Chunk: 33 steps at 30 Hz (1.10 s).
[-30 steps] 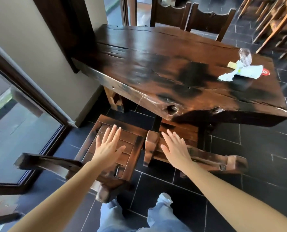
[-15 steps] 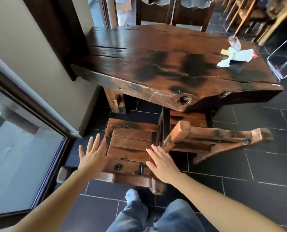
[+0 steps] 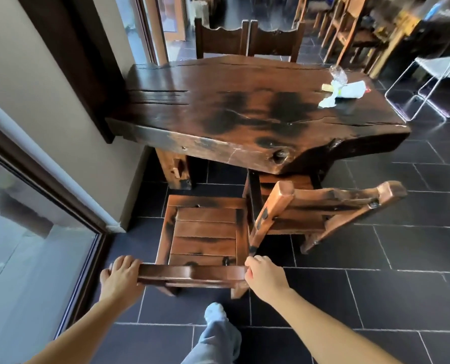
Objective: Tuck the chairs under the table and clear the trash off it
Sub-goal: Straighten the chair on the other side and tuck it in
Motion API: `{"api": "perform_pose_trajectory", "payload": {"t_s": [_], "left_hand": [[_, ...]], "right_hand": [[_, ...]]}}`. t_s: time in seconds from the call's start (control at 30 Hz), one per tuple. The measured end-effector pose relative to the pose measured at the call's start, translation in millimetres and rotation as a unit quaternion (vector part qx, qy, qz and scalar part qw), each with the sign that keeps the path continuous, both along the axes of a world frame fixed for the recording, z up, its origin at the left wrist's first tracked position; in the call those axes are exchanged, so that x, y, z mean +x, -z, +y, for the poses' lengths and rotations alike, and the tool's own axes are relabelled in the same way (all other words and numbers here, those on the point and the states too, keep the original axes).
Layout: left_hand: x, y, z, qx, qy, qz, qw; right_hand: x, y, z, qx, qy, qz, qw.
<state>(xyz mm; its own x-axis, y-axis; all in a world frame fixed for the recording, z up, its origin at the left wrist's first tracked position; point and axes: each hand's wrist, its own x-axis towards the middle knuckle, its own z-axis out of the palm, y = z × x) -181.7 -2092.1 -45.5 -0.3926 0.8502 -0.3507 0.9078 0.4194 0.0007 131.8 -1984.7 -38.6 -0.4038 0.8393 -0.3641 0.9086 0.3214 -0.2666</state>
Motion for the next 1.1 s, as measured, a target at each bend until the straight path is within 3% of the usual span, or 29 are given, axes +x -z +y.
{"api": "perform_pose_trajectory", "payload": {"t_s": [0.27, 0.63, 0.83, 1.1], "left_hand": [[-8, 7, -1, -0.071, 0.057, 0.031, 0.995], [-28, 15, -2, -0.040, 0.121, -0.005, 0.992], [-32, 19, -7, 0.017, 0.119, -0.038, 0.992], [-56, 20, 34, 0.002, 0.124, -0.066, 0.990]], "right_hand": [[-8, 4, -29, 0.044, 0.028, -0.054, 0.997], [-25, 12, -33, 0.126, 0.101, -0.028, 0.987], [-24, 16, -28, 0.116, 0.104, -0.023, 0.988], [-38, 14, 1, 0.116, 0.092, -0.025, 0.989]]}}
